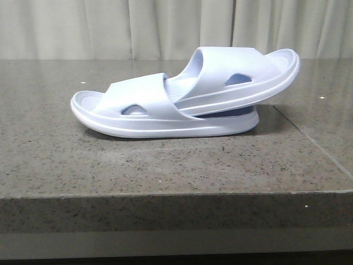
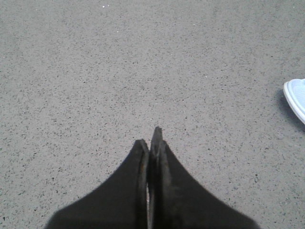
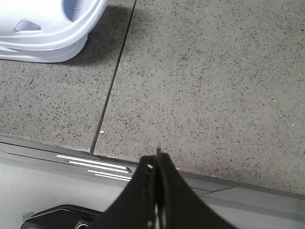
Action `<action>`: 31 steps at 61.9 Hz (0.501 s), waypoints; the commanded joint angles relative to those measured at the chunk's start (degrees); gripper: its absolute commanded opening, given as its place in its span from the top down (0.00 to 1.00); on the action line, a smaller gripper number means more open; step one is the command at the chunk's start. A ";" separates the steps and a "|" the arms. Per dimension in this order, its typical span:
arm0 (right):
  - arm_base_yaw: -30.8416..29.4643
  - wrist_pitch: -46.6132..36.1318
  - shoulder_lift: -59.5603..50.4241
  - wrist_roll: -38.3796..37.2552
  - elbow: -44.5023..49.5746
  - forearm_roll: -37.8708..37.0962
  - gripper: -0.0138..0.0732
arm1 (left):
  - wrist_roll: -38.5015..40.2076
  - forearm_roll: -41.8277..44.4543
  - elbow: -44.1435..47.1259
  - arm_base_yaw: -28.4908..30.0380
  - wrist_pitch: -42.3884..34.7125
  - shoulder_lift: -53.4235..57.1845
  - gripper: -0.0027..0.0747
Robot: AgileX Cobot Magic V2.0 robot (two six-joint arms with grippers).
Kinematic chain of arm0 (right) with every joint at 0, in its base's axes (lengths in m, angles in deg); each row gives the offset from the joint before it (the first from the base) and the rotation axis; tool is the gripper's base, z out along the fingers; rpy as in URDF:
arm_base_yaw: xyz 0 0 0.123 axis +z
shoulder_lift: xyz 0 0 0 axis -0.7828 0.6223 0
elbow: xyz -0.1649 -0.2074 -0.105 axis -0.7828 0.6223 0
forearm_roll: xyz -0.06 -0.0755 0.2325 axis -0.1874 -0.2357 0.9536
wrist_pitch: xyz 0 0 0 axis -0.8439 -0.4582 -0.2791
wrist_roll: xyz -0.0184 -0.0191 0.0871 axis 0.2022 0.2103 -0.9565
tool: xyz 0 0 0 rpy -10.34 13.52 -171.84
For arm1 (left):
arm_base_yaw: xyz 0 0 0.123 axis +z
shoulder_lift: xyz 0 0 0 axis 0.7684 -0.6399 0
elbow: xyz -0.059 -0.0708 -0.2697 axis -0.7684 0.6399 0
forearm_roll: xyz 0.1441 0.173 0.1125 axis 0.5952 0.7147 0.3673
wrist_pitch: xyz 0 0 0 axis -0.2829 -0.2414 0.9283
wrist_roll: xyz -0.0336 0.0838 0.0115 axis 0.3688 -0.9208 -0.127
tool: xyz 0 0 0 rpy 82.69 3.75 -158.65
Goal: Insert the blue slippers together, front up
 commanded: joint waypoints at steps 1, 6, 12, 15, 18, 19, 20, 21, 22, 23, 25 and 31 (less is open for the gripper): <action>0.00 -2.92 0.10 0.26 -1.44 0.41 0.92 | 0.02 -0.27 -0.40 -0.29 -6.54 0.71 0.99; 0.00 -2.92 0.10 0.26 -1.44 0.41 0.92 | -0.70 -2.11 3.47 0.17 -14.07 3.63 0.99; 0.00 -2.92 0.10 0.26 -1.44 0.41 0.92 | -1.90 -3.25 9.92 1.67 -22.48 7.78 0.99; 0.00 -2.92 0.10 0.26 -1.44 0.41 0.92 | -1.90 -3.25 13.67 2.66 -25.50 10.50 0.99; 0.00 -2.92 0.10 0.26 -1.44 0.41 0.92 | -1.90 -3.25 17.95 3.80 -28.56 13.69 0.99; 0.00 -2.92 0.10 0.26 -1.44 0.41 0.92 | -1.90 -3.25 19.03 4.26 -29.34 14.47 0.99; 0.00 -2.92 0.10 0.26 -1.44 0.41 0.92 | -1.90 -3.25 20.66 4.55 -30.14 15.26 0.99; 0.00 -2.92 0.10 0.26 -1.44 0.41 0.92 | -1.90 -3.25 21.74 4.85 -31.37 16.03 0.99; 0.00 -2.92 0.10 0.26 -1.44 0.41 0.92 | -1.90 -3.25 22.83 5.12 -32.24 17.20 0.99; 0.00 -2.92 0.10 0.26 -1.44 0.41 0.92 | -1.90 -3.42 23.92 5.38 -33.12 17.95 0.99; 0.00 -2.92 0.10 0.26 -1.44 0.41 0.92 | -1.90 -4.15 26.56 5.89 -35.26 19.80 0.99; 0.00 -2.92 0.10 0.26 -1.44 0.41 0.92 | -1.90 -5.25 33.59 6.51 -40.95 24.23 0.99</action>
